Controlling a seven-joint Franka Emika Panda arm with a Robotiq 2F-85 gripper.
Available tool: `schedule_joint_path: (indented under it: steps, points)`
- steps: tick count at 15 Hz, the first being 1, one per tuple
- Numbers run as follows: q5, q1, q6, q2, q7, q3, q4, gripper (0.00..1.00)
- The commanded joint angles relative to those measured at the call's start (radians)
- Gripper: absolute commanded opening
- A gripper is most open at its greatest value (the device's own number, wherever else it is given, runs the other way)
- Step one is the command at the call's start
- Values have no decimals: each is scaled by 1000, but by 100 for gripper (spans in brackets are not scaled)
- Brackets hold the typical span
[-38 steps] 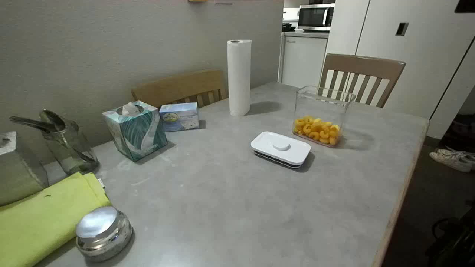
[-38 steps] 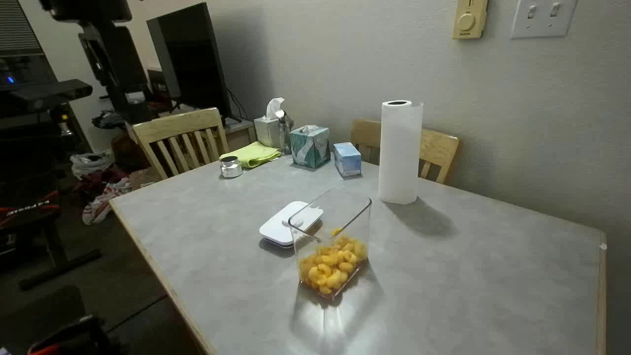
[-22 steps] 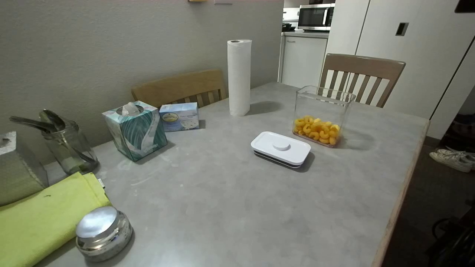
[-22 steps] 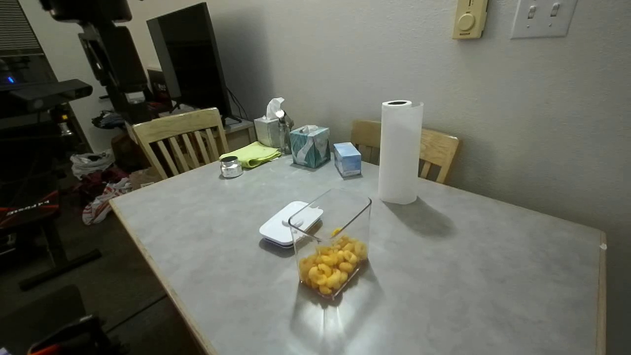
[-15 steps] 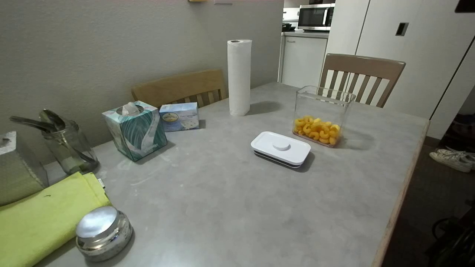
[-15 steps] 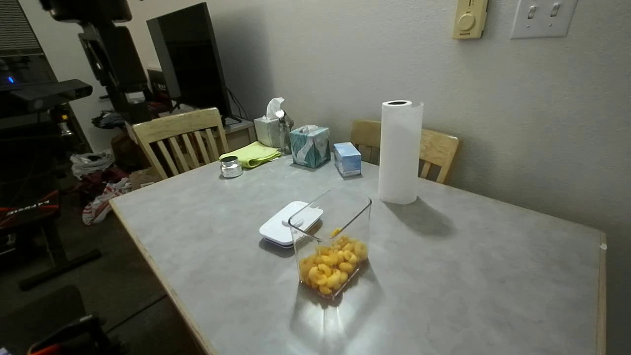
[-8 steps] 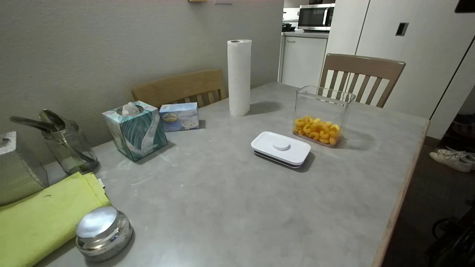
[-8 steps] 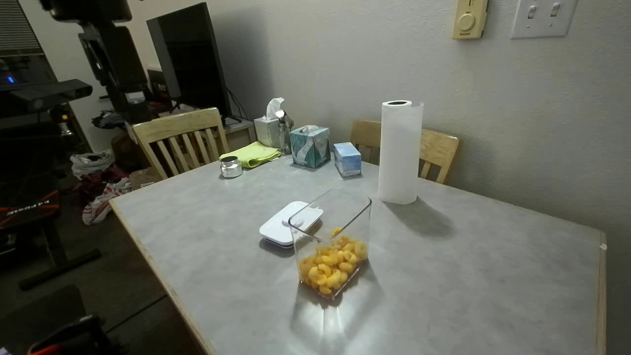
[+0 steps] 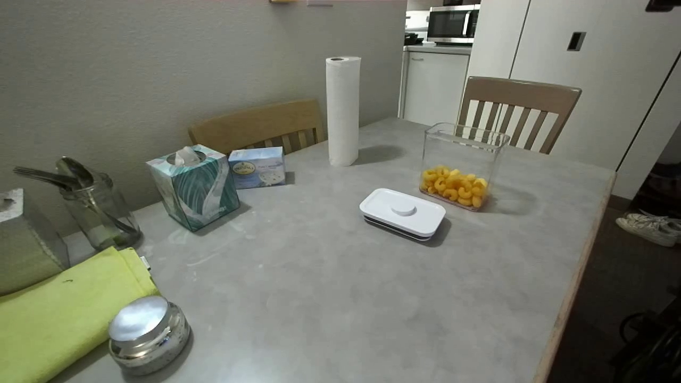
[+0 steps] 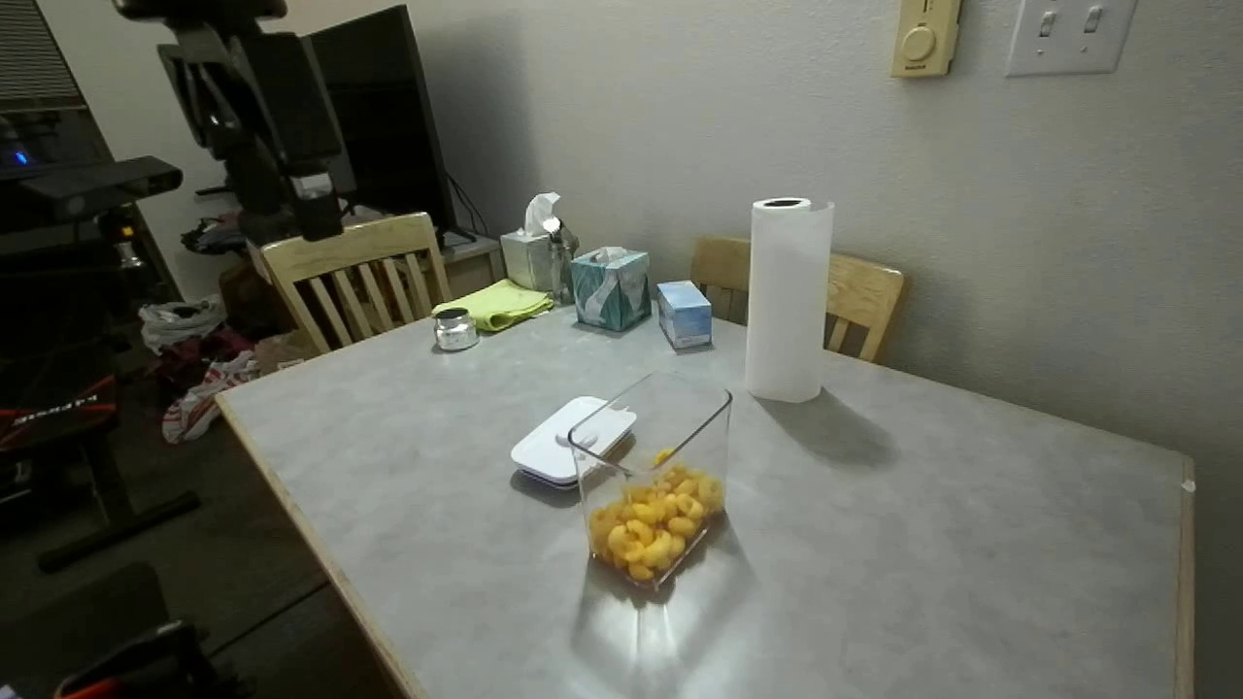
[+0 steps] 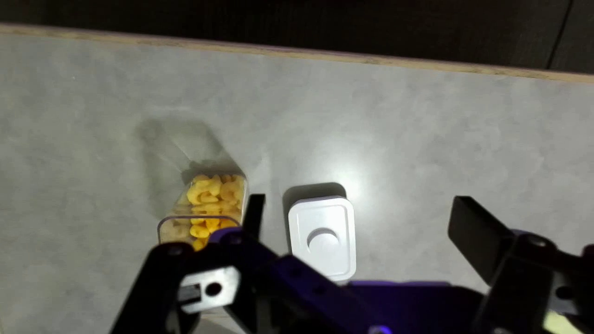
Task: Put the lid on the clear storage bowl then push the button on the lid
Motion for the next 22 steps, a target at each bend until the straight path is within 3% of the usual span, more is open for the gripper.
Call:
schedule_joint_path:
  steps: [1, 6, 7, 10, 15, 22]
  points:
    - [-7, 6, 31, 91, -192, -100, 65, 100]
    - [64, 32, 45, 258, -435, -194, 185, 100]
    - [40, -5, 35, 168, -373, -157, 115, 100]
    - [58, -3, 38, 244, -417, -162, 167, 100]
    - [98, 16, 61, 316, -379, -150, 213, 100]
    - [148, 23, 24, 673, -410, -85, 537, 100]
